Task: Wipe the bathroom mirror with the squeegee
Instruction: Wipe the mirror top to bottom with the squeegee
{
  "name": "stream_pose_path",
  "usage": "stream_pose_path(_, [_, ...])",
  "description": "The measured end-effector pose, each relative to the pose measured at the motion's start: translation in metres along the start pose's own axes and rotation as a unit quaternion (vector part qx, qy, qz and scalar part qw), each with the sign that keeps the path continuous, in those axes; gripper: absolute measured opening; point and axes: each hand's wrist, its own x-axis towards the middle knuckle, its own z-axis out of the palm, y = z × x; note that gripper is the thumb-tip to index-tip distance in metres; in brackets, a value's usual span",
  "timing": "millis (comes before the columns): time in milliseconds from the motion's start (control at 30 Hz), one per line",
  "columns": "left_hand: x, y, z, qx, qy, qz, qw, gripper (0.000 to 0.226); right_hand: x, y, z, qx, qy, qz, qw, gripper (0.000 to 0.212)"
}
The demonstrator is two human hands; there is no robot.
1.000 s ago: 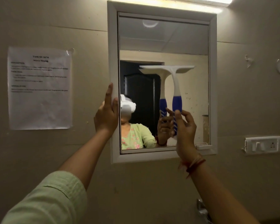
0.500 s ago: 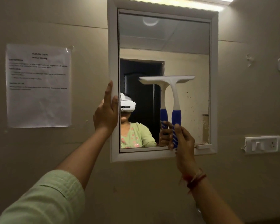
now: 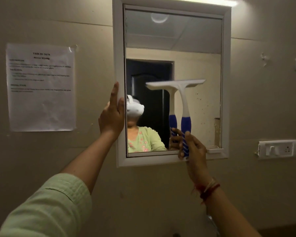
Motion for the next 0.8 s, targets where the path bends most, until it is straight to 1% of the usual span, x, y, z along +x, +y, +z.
stream_pose_path(67, [-0.001,0.001,0.0,0.001,0.003,-0.001,1.0,0.048,-0.018,0.017,-0.008,-0.016,0.008,0.023,1.0,0.053])
stream_pose_path(133, [-0.001,0.001,0.0,0.002,0.0,-0.002,1.0,0.048,-0.024,0.02,-0.008,-0.013,0.019,0.035,0.999,0.05])
stream_pose_path(300, [-0.001,0.003,-0.001,0.002,-0.015,-0.001,1.0,0.047,0.005,-0.011,0.008,0.01,0.002,0.004,1.0,0.052])
stream_pose_path(433, [-0.001,0.004,-0.002,0.015,-0.011,-0.007,1.0,0.048,0.01,-0.011,0.009,0.028,0.012,0.015,0.999,0.051])
stream_pose_path(533, [-0.001,0.004,-0.002,0.016,-0.009,-0.009,1.0,0.047,-0.013,0.015,-0.002,0.015,0.013,0.044,0.999,0.053])
stream_pose_path(633, [-0.001,0.003,-0.001,0.013,-0.002,-0.005,1.0,0.047,-0.039,0.038,-0.015,0.024,0.023,0.097,0.995,0.045])
stream_pose_path(700, [-0.001,0.001,0.0,0.011,0.0,-0.001,1.0,0.047,-0.043,0.037,-0.015,0.038,0.025,0.113,0.993,0.041])
stream_pose_path(800, [-0.001,0.0,0.001,0.01,0.002,0.001,1.0,0.047,-0.02,0.015,-0.007,0.063,0.012,0.101,0.993,0.04])
